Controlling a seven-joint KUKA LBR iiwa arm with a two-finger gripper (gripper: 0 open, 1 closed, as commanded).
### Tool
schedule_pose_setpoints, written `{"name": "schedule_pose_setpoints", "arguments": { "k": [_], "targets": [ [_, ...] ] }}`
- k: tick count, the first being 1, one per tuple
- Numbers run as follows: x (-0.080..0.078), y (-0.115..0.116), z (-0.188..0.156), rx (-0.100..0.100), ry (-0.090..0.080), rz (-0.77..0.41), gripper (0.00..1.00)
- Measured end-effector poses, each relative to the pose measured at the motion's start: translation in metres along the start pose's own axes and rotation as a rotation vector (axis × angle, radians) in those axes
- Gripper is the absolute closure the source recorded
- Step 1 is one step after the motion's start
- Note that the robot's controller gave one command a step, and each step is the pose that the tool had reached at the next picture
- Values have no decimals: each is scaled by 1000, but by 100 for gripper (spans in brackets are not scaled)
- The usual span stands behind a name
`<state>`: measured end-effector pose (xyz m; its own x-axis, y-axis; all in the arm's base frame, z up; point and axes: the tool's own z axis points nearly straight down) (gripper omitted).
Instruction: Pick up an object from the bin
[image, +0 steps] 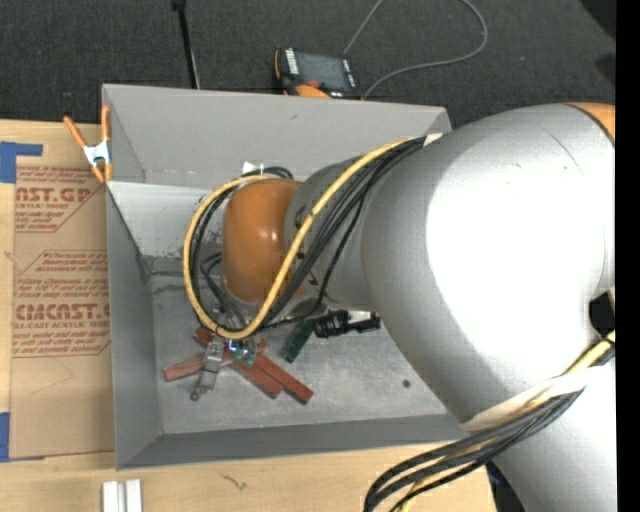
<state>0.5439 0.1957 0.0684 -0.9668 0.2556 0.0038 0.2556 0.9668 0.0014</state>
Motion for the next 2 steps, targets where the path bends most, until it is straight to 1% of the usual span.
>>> {"name": "schedule_pose_setpoints", "arguments": {
  "k": [1, 2],
  "targets": [
    [-3, -2, -2, 0, -3, 3, 100],
    [31, -16, -141, -4, -9, -21, 100]
  ]
}}
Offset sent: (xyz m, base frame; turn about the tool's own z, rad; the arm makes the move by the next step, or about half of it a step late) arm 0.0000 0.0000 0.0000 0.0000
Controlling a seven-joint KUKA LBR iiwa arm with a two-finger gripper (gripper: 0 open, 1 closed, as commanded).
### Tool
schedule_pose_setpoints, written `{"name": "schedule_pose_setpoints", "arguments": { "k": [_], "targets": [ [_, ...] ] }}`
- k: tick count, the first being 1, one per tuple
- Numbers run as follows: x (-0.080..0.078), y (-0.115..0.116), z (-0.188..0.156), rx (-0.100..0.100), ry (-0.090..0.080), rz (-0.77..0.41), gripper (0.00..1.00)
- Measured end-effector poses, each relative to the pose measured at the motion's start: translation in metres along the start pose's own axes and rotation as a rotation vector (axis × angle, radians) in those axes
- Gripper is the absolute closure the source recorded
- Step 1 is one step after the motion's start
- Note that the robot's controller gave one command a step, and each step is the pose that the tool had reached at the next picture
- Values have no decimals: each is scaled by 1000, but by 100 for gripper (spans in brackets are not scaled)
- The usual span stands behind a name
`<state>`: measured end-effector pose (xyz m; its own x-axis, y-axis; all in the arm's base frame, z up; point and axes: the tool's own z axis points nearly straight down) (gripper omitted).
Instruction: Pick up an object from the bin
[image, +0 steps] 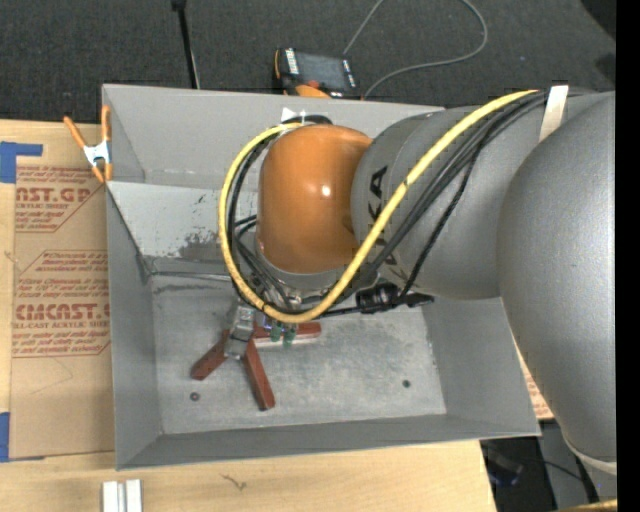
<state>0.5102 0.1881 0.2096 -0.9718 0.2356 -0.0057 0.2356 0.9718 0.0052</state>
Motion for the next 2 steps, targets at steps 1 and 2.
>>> {"name": "schedule_pose_setpoints", "arguments": {
  "k": [1, 2],
  "targets": [
    [10, -55, 48, 10, 10, -50, 100],
    [9, -37, -9, 1, 1, -62, 100]
  ]
}}
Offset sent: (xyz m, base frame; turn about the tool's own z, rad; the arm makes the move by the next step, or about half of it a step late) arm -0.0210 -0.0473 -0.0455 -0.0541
